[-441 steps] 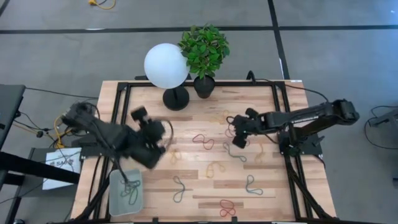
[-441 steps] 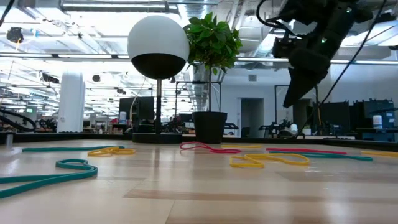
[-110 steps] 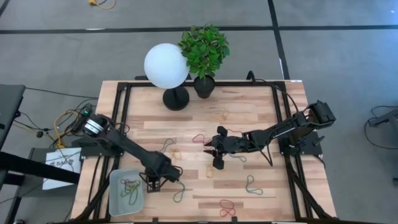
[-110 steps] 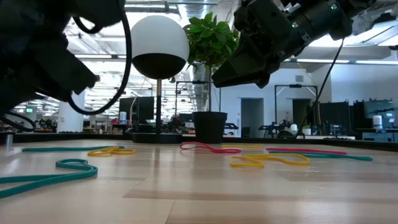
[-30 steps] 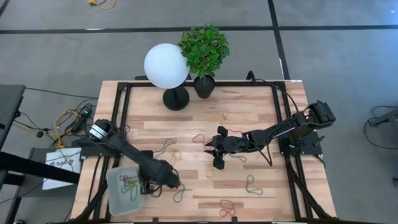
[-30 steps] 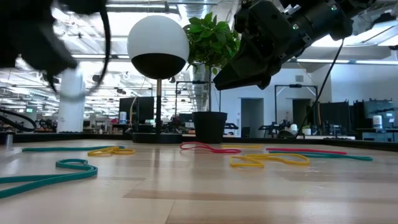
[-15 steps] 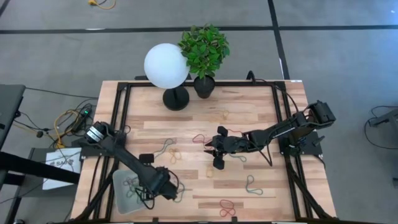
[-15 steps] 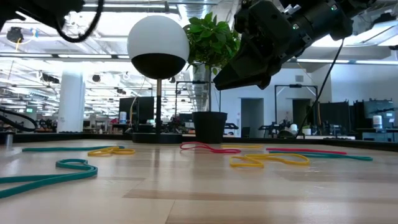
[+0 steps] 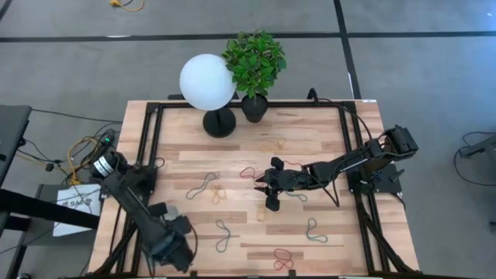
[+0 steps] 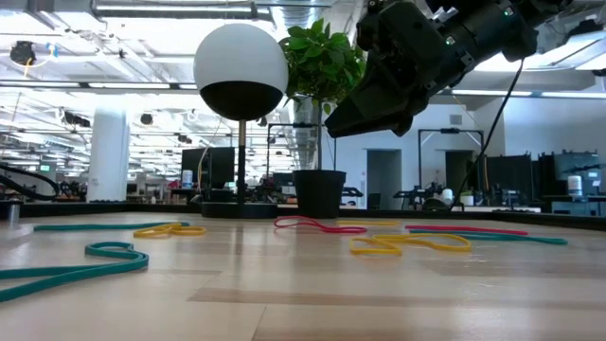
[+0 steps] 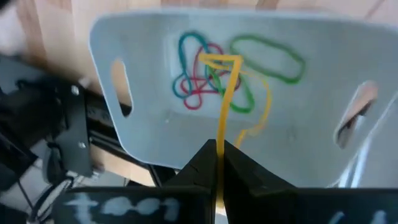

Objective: Pick and place items into bin
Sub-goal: Put the yellow rubber band into the gray bin

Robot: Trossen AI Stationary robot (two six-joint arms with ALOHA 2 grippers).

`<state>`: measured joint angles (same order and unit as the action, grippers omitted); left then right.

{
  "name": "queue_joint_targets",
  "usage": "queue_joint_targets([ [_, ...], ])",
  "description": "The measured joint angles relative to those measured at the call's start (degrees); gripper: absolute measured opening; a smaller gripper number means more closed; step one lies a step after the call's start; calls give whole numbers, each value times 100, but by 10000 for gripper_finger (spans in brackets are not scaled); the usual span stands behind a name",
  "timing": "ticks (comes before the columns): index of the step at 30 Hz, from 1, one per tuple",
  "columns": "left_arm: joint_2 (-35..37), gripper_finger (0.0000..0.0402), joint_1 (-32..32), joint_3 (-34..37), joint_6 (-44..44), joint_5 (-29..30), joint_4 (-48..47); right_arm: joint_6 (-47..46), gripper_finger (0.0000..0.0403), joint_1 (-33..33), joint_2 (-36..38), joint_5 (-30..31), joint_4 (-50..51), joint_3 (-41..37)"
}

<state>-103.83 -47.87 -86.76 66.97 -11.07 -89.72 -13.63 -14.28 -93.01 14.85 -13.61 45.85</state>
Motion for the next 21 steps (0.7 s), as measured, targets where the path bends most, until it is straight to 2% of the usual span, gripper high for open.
queue_joint_targets([
  [6,-2,0,-169,333,1246,98,118,-184,122,0,0,0,-7,2],
  [12,-4,9,-111,378,1023,118,69,-358,122,0,0,-1,-9,0],
  [21,-4,70,8,380,990,139,-31,-435,122,-124,0,-2,-9,2],
])
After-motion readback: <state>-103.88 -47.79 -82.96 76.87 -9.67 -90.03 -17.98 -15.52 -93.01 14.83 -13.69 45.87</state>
